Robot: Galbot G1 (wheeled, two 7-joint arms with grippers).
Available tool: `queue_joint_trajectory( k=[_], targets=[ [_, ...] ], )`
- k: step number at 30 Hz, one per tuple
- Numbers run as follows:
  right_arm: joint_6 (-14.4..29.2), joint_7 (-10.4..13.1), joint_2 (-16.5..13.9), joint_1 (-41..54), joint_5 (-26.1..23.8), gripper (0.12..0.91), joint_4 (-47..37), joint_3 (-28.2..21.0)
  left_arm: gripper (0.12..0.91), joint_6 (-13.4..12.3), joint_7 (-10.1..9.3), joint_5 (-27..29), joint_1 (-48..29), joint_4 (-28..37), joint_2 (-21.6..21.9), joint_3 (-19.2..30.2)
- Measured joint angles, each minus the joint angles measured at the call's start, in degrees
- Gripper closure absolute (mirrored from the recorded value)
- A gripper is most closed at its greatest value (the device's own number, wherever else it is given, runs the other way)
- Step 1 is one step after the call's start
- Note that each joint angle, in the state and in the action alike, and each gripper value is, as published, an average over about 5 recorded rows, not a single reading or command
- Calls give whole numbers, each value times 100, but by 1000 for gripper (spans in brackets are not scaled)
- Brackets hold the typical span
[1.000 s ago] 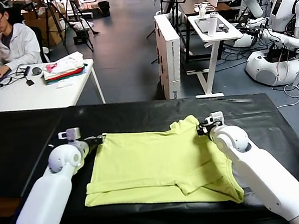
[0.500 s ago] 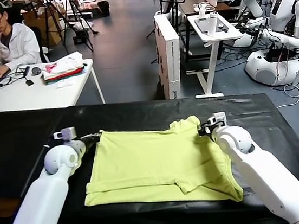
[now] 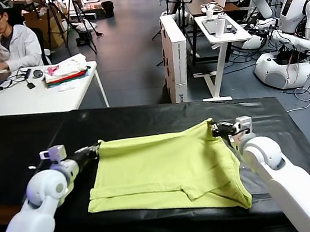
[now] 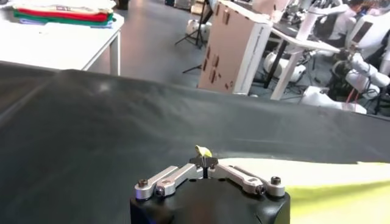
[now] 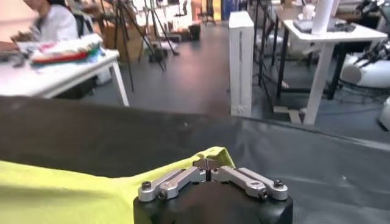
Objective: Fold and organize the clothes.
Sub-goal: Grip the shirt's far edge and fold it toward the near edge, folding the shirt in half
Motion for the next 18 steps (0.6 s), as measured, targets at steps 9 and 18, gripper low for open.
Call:
queue_joint_trajectory(
  k=[9, 18],
  targets=[
    [-2, -25, -143, -840, -117, 146, 454, 281, 172, 129, 27, 5, 873, -674, 239, -524],
    [-2, -38, -123, -1247, -210, 118, 504, 247, 790, 117, 65, 131, 1872, -1109, 241, -853]
  ],
)
